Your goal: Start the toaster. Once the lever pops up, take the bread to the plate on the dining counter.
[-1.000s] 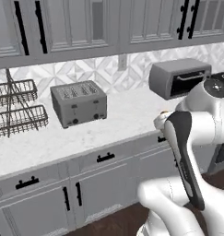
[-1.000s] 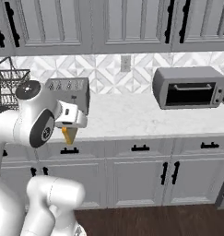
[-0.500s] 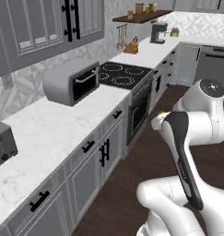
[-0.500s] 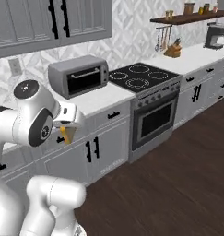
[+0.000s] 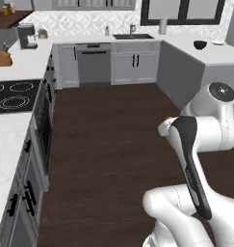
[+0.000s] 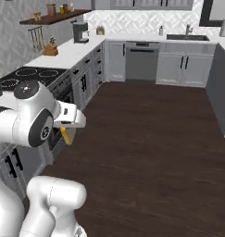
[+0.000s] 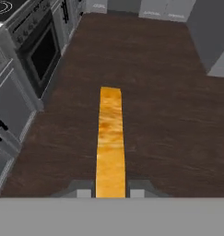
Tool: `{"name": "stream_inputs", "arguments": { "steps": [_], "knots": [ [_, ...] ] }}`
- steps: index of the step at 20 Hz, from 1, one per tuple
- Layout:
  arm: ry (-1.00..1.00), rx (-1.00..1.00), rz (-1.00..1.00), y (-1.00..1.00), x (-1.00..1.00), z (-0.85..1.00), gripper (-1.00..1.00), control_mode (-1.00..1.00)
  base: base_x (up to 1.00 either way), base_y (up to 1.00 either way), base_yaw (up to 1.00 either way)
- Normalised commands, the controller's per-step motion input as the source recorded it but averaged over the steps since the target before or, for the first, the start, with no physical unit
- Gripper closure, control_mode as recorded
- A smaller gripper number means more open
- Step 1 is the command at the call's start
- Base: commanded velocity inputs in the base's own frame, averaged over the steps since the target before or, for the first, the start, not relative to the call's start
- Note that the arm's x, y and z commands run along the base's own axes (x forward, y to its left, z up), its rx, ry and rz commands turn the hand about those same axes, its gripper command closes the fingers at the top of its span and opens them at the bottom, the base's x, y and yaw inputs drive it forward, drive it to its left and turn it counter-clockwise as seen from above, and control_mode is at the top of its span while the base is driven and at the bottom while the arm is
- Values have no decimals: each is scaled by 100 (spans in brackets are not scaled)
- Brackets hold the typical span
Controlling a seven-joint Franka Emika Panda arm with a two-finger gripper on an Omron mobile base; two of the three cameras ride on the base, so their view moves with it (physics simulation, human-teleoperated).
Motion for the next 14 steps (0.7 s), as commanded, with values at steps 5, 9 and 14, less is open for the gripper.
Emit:
{"name": "stream_inputs", "arguments": {
  "steps": [5,9,14],
  "knots": [
    [0,0,0,0,0,0,100,100,40,0,-85],
    [0,0,0,0,0,0,100,100,62,17,-71],
    [0,0,0,0,0,0,100,100,100,48,-26]
  ]
}}
